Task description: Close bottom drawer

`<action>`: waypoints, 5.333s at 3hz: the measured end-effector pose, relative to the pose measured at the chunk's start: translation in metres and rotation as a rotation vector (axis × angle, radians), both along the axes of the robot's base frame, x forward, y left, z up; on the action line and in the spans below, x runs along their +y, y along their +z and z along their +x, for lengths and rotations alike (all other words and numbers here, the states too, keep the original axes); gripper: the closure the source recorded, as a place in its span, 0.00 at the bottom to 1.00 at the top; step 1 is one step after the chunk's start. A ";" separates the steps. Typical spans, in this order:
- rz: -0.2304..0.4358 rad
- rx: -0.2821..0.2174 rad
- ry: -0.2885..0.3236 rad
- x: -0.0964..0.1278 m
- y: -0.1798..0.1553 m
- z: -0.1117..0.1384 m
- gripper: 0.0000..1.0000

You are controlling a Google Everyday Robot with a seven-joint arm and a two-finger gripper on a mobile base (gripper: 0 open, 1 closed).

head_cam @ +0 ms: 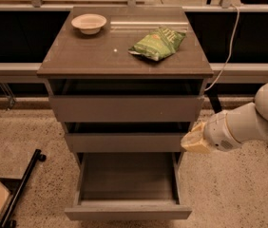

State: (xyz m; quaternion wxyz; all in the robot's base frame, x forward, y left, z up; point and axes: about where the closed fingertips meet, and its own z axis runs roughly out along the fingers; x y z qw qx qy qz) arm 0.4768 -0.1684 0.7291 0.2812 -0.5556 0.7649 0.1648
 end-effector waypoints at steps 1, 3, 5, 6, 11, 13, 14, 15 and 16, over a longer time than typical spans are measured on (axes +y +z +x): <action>-0.018 0.032 -0.005 0.004 -0.015 -0.001 1.00; 0.136 0.087 -0.066 0.006 -0.123 0.000 1.00; 0.271 0.194 -0.107 0.020 -0.222 -0.007 1.00; 0.236 0.229 -0.106 0.035 -0.249 -0.008 1.00; 0.157 0.550 -0.269 0.056 -0.440 -0.065 1.00; 0.045 0.606 -0.327 0.042 -0.525 -0.068 1.00; 0.039 0.603 -0.370 0.018 -0.565 -0.045 1.00; 0.039 0.602 -0.370 0.018 -0.565 -0.044 1.00; -0.013 0.495 -0.337 0.021 -0.563 0.008 1.00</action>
Offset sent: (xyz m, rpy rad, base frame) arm -0.0002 -0.0049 -0.1335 0.1852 0.0907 -0.1113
